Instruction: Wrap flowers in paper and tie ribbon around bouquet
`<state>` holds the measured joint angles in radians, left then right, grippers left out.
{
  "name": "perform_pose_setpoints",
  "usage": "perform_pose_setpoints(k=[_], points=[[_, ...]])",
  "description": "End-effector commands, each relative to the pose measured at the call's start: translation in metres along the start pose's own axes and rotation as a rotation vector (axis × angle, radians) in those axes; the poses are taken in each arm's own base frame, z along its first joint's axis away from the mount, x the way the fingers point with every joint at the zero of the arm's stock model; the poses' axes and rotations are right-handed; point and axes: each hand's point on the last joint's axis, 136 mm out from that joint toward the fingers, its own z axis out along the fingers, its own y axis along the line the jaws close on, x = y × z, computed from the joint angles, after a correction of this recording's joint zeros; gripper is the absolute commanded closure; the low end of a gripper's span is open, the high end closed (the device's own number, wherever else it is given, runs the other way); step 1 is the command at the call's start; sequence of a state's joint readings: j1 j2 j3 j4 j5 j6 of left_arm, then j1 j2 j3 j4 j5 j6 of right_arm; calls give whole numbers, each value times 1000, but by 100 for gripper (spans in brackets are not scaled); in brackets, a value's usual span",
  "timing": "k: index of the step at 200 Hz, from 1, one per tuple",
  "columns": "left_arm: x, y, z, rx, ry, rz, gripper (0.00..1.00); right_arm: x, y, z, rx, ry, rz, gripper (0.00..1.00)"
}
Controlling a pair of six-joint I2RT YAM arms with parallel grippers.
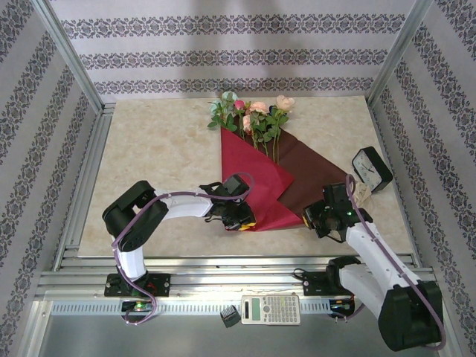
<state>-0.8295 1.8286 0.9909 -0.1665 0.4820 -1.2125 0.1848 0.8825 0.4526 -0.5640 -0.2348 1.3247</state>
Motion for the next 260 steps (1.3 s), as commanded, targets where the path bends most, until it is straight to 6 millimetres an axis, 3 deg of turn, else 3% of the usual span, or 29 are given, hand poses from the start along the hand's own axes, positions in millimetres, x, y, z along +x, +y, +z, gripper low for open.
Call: perform_pose_setpoints(k=[1,48,101,126,148,173,199,230,260], points=[[-3,14,0,-36,-33,2,79,-1,-4,-16,42,-73,-54,100],[-5,17,4,-25,-27,-4,79,15,21,-36,17,-90,-191,100],[-5,21,7,-28,-18,-6,79,55,88,-55,-55,-85,-502,100],[-9,18,-4,-8,-46,-12,79,82,116,-52,-101,-39,-642,100],[-17,14,-28,18,-114,-19,74,102,137,-53,-119,-8,-735,100],[-25,10,-40,95,-133,-50,72,116,150,-53,-112,6,-816,100],[-26,13,-32,133,-105,-80,75,128,161,-46,-143,40,-862,100],[-28,22,-30,169,-141,-123,81,159,178,-35,-224,148,-951,100],[-30,19,-46,247,-198,-131,81,185,183,-29,-264,220,-1020,100]])
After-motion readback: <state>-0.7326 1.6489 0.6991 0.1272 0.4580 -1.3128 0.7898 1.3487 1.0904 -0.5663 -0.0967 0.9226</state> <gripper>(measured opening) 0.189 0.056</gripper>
